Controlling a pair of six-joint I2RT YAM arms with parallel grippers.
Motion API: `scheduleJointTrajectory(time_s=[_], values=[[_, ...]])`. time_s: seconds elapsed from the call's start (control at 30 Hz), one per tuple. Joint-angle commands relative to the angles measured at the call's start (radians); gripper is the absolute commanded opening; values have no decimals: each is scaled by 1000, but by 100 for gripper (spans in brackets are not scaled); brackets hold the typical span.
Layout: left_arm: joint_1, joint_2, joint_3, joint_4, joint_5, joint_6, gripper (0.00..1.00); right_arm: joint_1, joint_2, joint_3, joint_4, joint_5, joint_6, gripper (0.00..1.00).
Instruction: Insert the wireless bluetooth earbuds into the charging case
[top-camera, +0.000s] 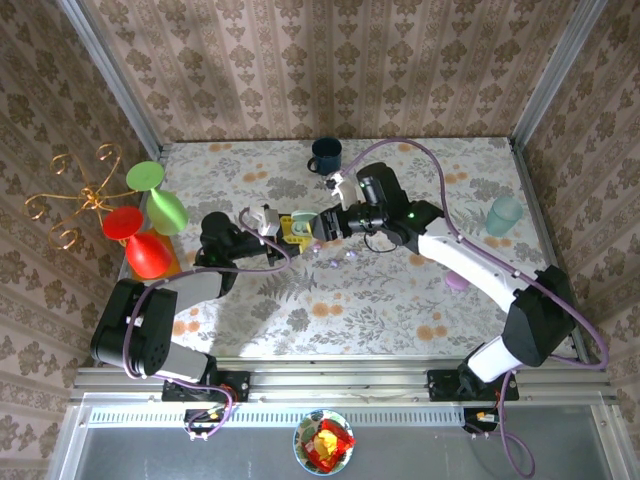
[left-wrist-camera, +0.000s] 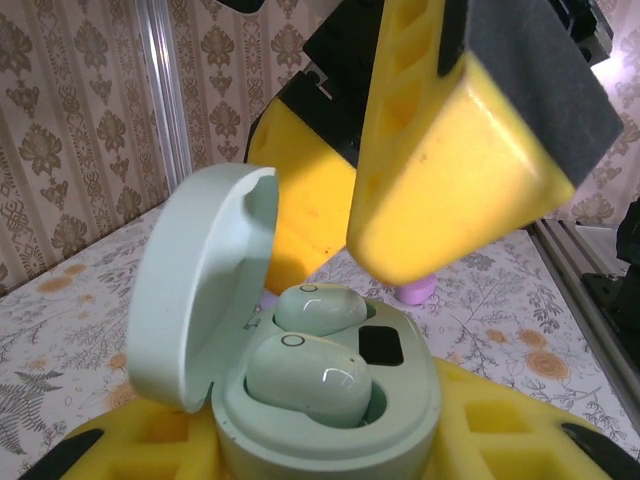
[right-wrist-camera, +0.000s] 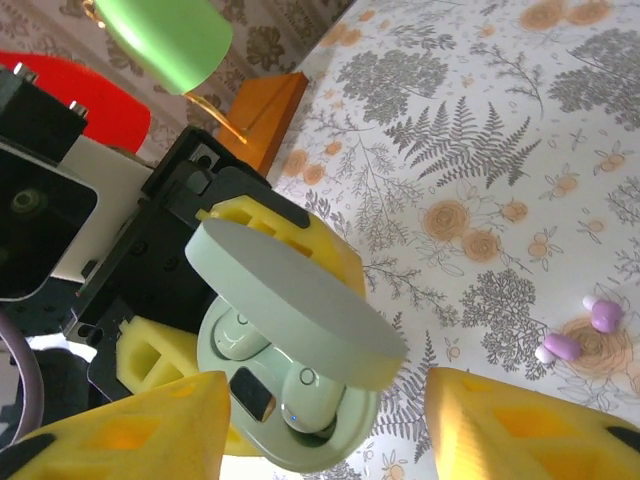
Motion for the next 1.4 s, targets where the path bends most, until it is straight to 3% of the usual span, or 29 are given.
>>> scheduleJointTrajectory(time_s=[0.0, 0.3, 0.57, 0.77, 0.87, 1.0, 1.13, 1.37], values=[[-2, -10, 19, 10, 5, 6, 23, -7, -54, -18, 65, 35, 18, 60], [-4, -30, 15, -2, 6, 10, 23, -12, 42, 97, 67, -12, 21, 67], [-1, -35, 21, -43, -54, 8, 23, -12, 69, 111, 62, -179, 12, 60], [8, -36, 24, -28, -71, -4, 23, -13, 19, 48, 91, -175, 38, 56], [9, -34, 17, 29, -89, -33, 23, -31, -26, -2, 172, -72, 152, 58], [7, -6, 22, 184, -120, -137, 23, -72, -86, -140, 423, 5, 459, 63], [-2, 13, 42, 247, -155, -166, 22, -88, -105, -206, 458, 51, 626, 66], [-34, 43, 88, 244, -237, -122, 23, -107, -42, -245, 641, -160, 845, 65]])
